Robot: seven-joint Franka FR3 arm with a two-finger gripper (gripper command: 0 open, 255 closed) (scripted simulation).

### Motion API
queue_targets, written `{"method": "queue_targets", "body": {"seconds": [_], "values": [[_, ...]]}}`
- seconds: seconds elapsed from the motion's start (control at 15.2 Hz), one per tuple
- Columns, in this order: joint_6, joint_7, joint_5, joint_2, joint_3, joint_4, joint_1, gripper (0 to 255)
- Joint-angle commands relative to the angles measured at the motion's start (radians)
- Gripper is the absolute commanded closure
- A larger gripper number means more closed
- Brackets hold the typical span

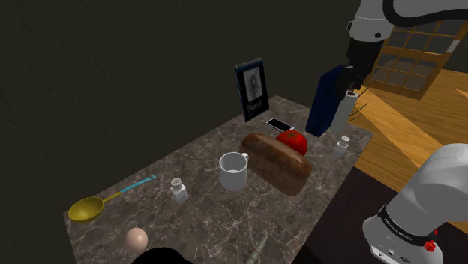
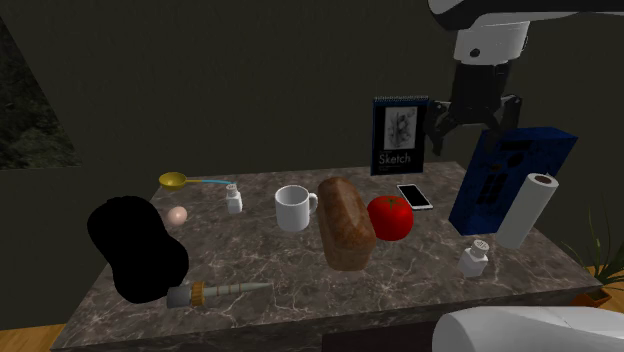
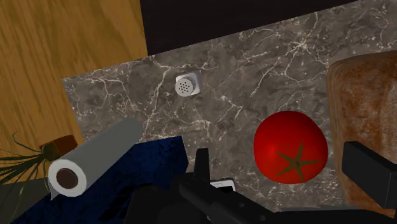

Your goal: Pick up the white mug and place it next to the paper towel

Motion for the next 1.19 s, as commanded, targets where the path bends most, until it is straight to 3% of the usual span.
{"method": "queue_targets", "body": {"seconds": [0.0,0.59,1.12], "values": [[0.000,0.000,0.000,0.000,0.000,0.000,0.000,0],[0.204,0.186,0.110,0.099,0.158,-0.078,0.059,0],[0.394,0.352,0.158,0.275,0.305,-0.061,0.094,0]]}}
